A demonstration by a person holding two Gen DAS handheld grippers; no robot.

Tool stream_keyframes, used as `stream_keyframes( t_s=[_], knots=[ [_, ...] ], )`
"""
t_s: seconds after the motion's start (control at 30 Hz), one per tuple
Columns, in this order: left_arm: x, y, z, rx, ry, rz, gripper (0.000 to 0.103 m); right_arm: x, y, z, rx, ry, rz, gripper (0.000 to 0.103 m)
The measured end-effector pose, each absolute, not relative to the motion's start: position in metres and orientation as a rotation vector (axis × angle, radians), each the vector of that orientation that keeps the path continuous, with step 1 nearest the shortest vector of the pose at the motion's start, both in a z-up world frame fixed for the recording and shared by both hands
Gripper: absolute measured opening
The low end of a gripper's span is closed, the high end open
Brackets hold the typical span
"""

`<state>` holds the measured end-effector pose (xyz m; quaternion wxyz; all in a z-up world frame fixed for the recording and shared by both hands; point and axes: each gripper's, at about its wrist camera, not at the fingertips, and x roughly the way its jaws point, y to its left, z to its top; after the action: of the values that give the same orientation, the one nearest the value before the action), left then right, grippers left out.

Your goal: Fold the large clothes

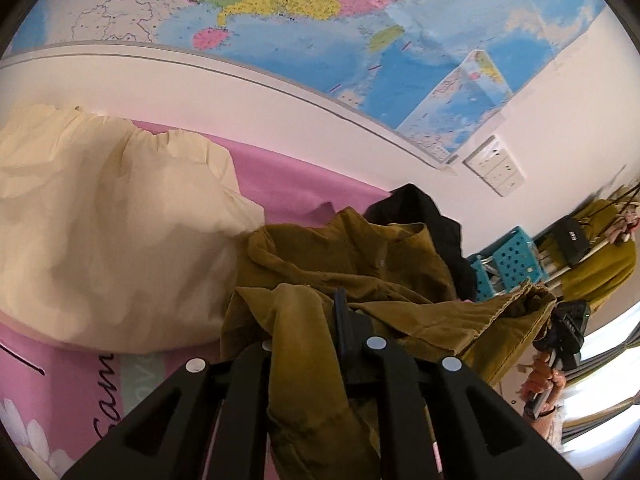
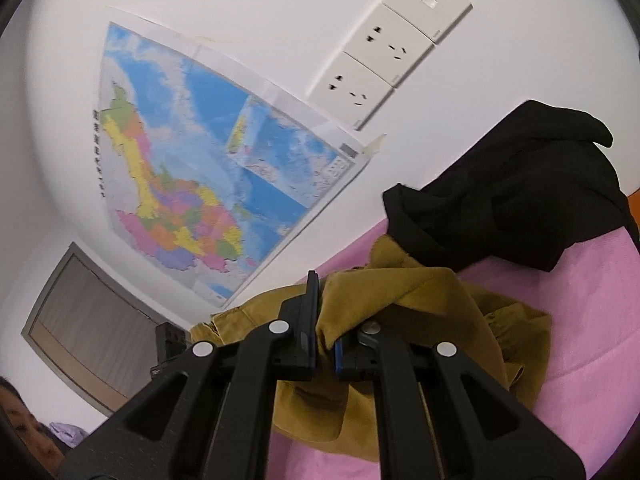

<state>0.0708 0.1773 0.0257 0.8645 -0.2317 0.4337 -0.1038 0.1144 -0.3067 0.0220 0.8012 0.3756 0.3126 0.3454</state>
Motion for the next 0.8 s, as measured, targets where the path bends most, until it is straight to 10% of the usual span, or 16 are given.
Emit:
stream_keyframes(
  t_s=[0.4,0.53,0.6,0.8],
  knots=[
    [0.129,0.172,-0.007,-0.457,0.997,-0.111,0.011,0.164,-0.297,-0.008,0.786,0.767,0.623,0.008],
    [0.146,0.17,-0.022,-0.46,1.042,-0.074,0.012,0.173,-0.295,-0.016,0.802,0.79,0.587,0.024],
    [0.153,0.168,-0.029,-0.458,1.061,-0.059,0.012,0.168,-0.296,-0.014,0.783,0.759,0.587,0.056],
    [0.17,0.162,-0.049,-0.444,1.1,-0.019,0.012,0.125,-0.278,0.014,0.59,0.658,0.594,0.061]
  ],
)
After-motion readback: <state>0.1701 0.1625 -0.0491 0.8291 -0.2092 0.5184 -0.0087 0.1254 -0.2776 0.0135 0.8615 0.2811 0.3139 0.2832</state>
